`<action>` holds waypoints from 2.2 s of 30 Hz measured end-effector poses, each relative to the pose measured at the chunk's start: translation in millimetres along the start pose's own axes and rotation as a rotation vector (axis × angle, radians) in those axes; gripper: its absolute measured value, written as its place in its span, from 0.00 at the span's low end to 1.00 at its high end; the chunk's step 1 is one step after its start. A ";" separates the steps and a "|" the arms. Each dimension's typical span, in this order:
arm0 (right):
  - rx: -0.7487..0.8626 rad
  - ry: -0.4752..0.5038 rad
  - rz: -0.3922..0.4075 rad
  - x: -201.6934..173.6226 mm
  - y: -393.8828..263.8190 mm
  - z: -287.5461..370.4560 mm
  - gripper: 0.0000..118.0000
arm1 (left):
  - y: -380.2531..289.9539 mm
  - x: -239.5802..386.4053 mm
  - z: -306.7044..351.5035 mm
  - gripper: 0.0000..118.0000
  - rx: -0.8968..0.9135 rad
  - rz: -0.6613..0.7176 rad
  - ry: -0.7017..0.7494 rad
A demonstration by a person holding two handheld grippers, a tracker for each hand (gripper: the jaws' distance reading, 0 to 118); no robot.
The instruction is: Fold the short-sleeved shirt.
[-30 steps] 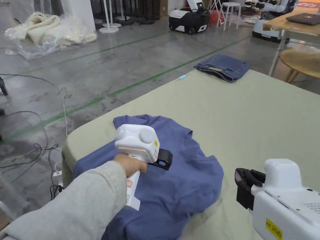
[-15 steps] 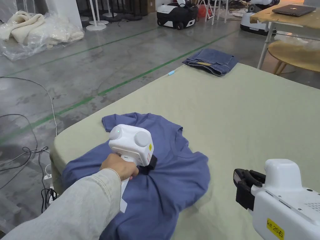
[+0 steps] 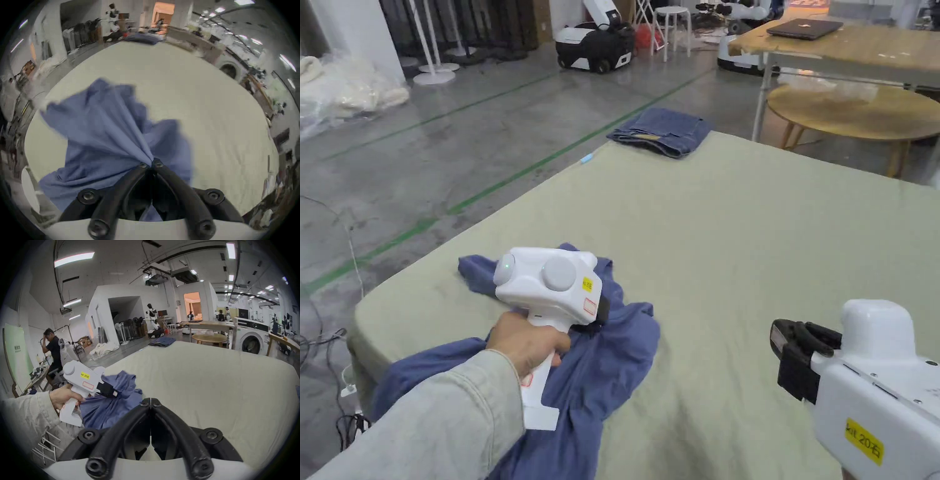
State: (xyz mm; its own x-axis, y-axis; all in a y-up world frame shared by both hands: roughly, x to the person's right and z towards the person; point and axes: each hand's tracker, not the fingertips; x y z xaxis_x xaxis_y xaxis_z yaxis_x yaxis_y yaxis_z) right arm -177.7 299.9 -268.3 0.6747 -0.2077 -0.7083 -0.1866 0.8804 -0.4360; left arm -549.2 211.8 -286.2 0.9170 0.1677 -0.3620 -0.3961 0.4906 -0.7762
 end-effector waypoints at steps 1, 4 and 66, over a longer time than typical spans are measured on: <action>0.017 -0.009 -0.015 7.3 2.5 12.2 0.00 | 2.6 23.7 1.0 0.00 0.011 -0.043 -0.045; 0.088 -0.069 -0.063 30.7 8.9 54.9 0.00 | 3.9 109.6 -2.9 0.00 0.003 -0.179 -0.194; 0.183 -0.485 -0.138 123.1 -56.9 287.7 0.00 | -132.4 141.0 16.6 0.84 -0.105 -0.134 0.065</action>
State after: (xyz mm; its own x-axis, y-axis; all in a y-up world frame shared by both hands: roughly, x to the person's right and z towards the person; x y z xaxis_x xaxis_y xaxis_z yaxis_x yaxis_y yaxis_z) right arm 121.5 346.8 -170.9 0.9449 -0.1440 -0.2940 0.0255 0.9277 -0.3725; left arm -366.6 184.7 -225.9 0.9581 0.0495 -0.2821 -0.2769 0.4118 -0.8682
